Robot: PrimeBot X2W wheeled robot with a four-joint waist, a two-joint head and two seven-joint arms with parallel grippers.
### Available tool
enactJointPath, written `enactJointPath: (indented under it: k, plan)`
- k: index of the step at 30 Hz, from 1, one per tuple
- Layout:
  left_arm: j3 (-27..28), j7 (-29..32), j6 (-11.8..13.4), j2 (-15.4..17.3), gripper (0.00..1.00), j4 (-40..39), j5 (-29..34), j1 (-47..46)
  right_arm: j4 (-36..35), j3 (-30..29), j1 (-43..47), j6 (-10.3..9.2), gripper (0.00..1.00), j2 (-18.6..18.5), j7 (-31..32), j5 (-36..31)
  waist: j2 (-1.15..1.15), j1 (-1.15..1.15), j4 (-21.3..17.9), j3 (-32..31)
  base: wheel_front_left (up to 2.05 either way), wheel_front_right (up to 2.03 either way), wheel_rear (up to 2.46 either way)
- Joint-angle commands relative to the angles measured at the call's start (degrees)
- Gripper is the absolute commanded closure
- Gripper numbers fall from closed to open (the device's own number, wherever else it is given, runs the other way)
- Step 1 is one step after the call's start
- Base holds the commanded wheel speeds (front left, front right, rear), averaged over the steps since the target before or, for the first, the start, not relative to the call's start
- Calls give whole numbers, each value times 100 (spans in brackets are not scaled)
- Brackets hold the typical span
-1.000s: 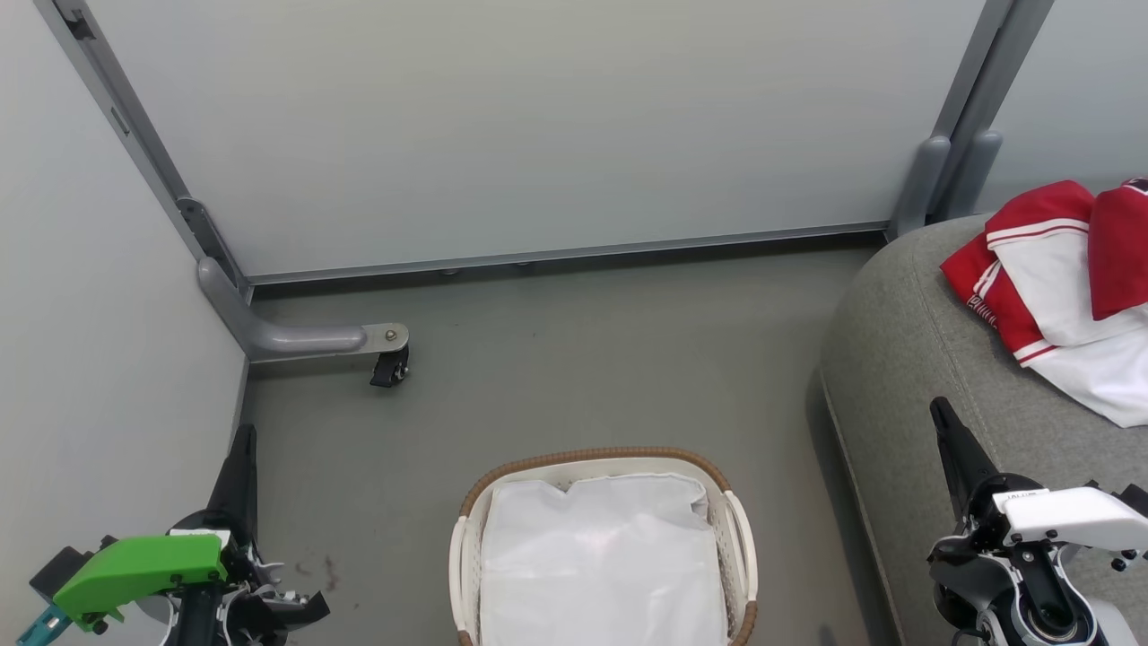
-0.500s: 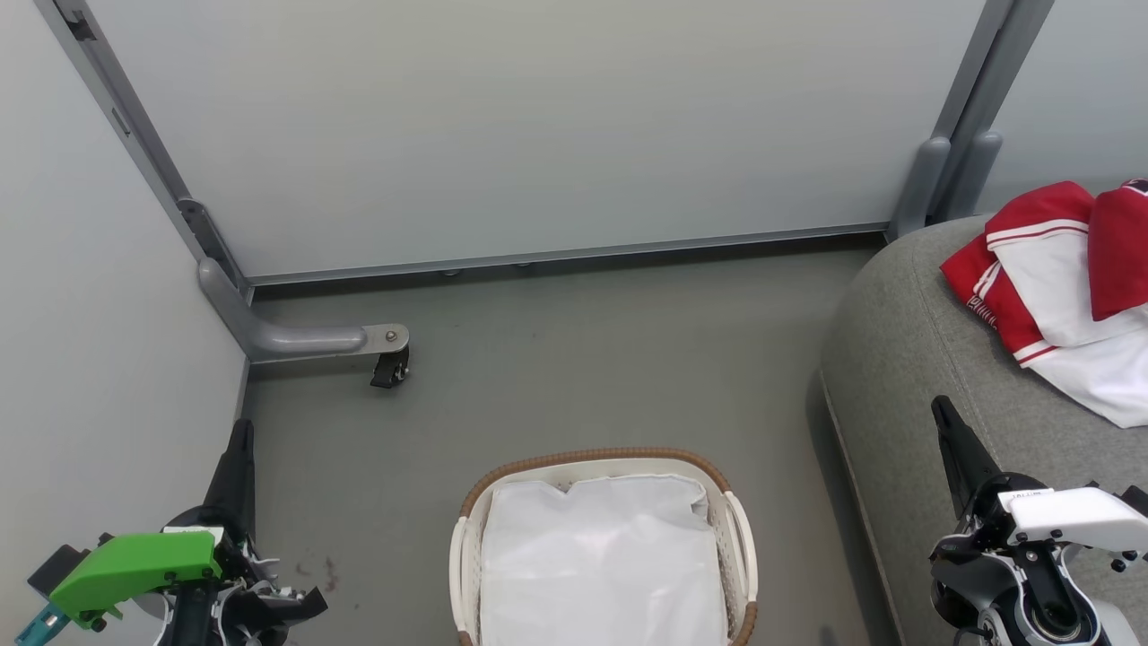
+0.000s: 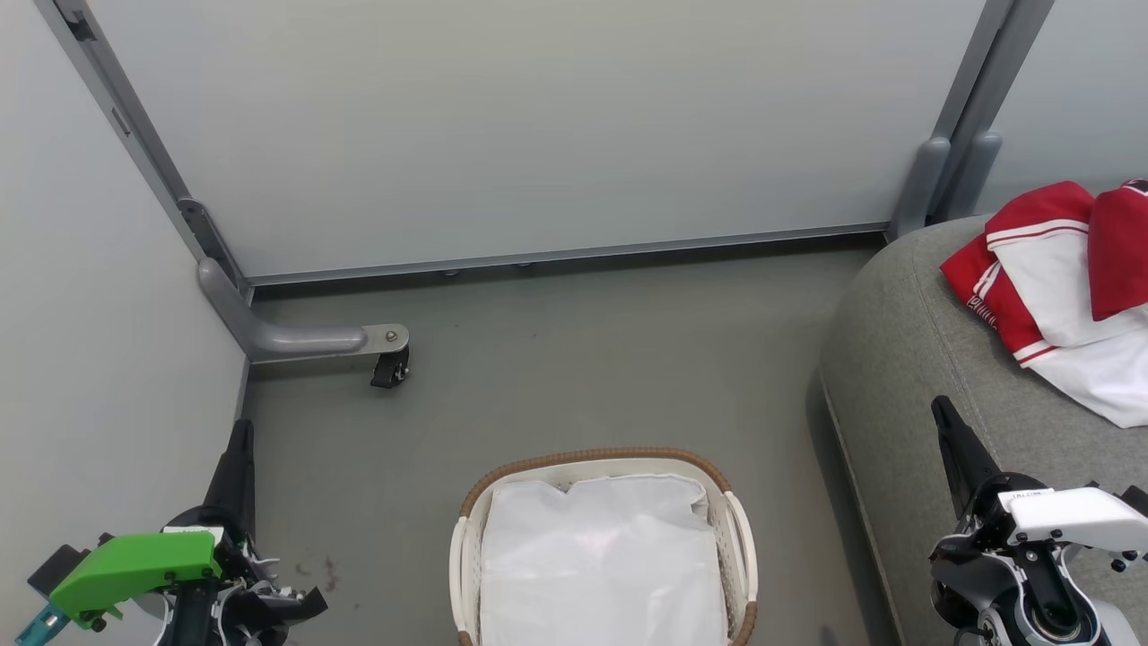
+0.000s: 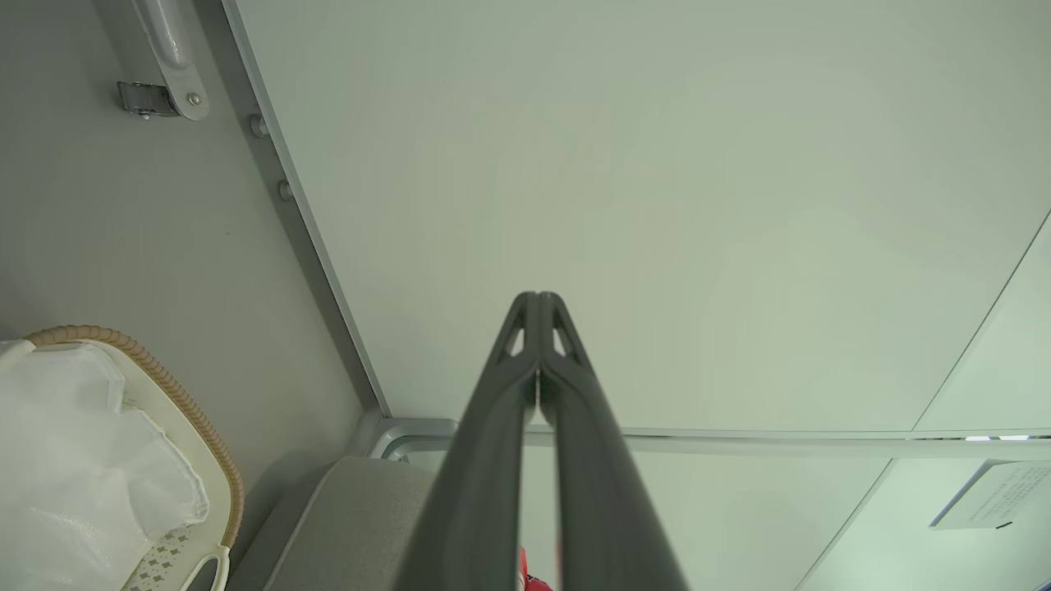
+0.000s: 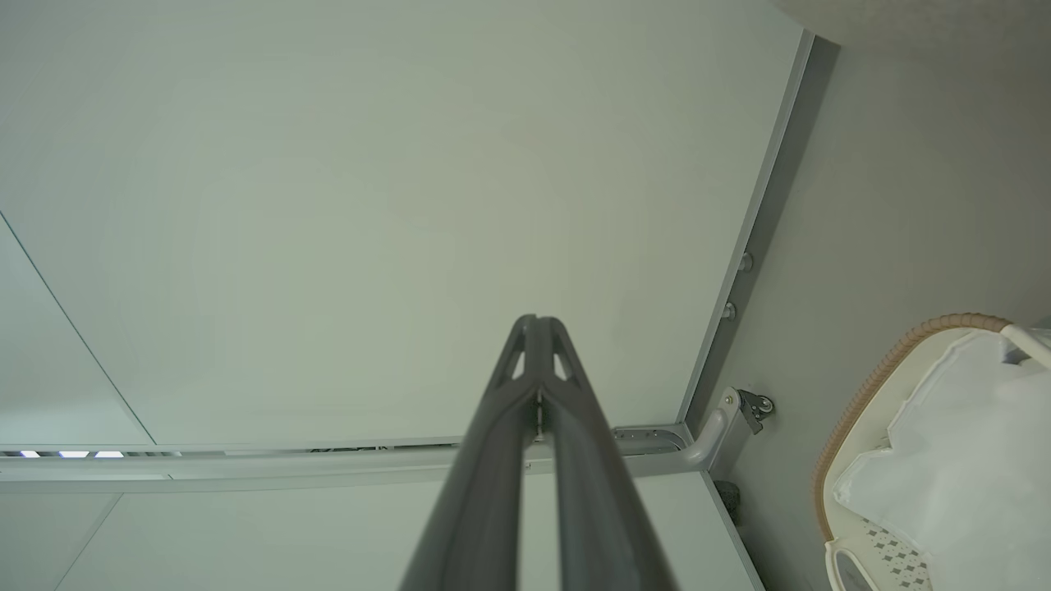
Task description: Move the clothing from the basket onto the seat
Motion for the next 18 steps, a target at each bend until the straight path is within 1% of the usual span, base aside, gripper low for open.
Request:
enactJointPath:
  k: [1, 18]
  plan:
    - [13, 23, -34, 29, 100, -11, -25, -62, -17, -13, 60, 0, 100, -34, 17, 17, 0, 0, 0, 0, 0, 0, 0]
    - [13, 21, -34, 29, 100, -11, -25, -62, -17, -12, 60, 0, 100, -34, 17, 18, 0, 0, 0, 0, 0, 0, 0]
